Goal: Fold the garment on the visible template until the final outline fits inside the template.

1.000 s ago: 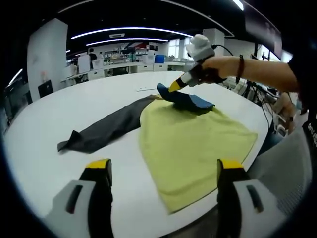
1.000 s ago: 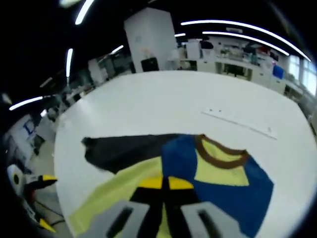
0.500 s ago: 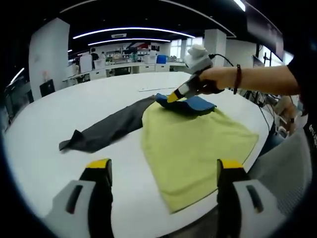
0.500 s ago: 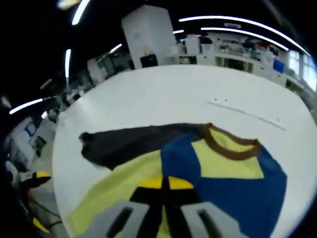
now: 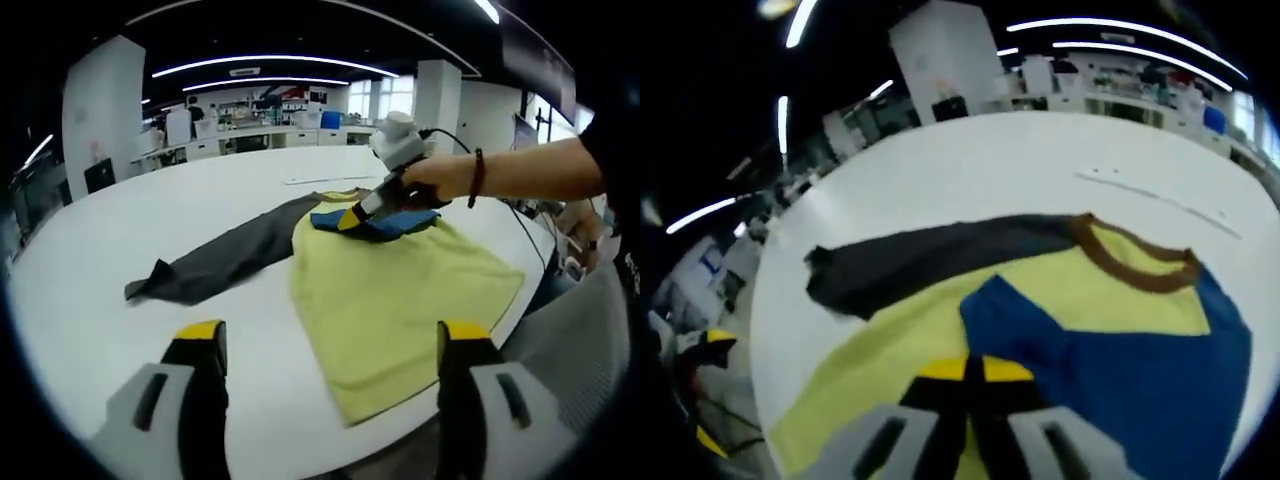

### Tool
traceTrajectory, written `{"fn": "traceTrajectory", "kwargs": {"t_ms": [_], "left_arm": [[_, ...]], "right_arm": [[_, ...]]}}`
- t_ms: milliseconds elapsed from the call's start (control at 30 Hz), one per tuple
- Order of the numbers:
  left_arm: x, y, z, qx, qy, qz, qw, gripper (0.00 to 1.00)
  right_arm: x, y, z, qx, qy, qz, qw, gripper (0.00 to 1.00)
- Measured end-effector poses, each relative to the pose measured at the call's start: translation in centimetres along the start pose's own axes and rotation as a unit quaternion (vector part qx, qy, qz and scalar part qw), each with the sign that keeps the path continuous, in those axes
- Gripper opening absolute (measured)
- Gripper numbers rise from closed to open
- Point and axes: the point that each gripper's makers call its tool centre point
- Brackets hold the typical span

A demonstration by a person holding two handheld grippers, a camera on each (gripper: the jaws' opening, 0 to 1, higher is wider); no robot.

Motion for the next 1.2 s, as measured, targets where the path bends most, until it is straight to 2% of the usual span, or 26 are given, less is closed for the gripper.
{"fn": "traceTrajectory", "kwargs": {"t_ms": [67,100,267,333,467,667,833,1033,1100,1200], "left_arm": [[0.0,0.0,0.0,0.001,0.000,0.000,1.0000,0.84],[0.0,0.0,0.0,0.001,0.000,0.001,1.0000,0.84],[-0.1,0.0,0.1,0.001,0.000,0.000,1.0000,0.84],[-0.2,-0.1,0.1,0.002,-0.002,-0.001,1.0000,0.84],[-0.1,-0.2,0.0,0.003,-0.003,-0.003,1.0000,0.84],[0.0,-0.2,0.0,0.001,-0.002,-0.007,1.0000,0.84],[0.0,-0.3,-0.2,0.002,-0.007,-0.009,0.9999,0.85],[0.0,-0.3,-0.2,0.003,-0.007,-0.007,0.9999,0.85],[0.0,-0.3,-0.2,0.004,-0.007,-0.007,0.9999,0.85],[-0.1,-0.4,-0.2,0.005,-0.008,-0.007,0.9999,0.85]], "right_arm": [[0.0,-0.4,-0.4,0.005,-0.003,0.003,1.0000,0.00],[-0.2,-0.6,0.0,-0.007,-0.005,0.005,1.0000,0.00],[-0.1,-0.6,0.1,-0.001,-0.028,0.029,0.9992,0.00],[0.2,-0.1,0.0,0.003,-0.045,0.034,0.9984,0.02],[0.3,0.1,0.1,0.003,-0.040,0.040,0.9984,0.08],[-0.9,1.4,1.2,-0.017,-0.015,0.027,0.9994,0.19],[-2.7,1.5,2.1,-0.028,0.000,0.015,0.9995,0.21],[-4.5,1.4,2.0,-0.026,0.013,-0.007,0.9995,0.23],[-4.4,1.8,1.5,-0.023,0.014,-0.013,0.9996,0.23],[-4.9,1.2,1.3,-0.015,0.014,-0.017,0.9996,0.22]]}}
Point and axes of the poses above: the point that each gripper's makers call its tool centre point, and the gripper's own axes: y roughly backward along the fingers, x roughly to its left, z roughly out of its top, and after that the axes turned 8 degrees about -z, right-handed
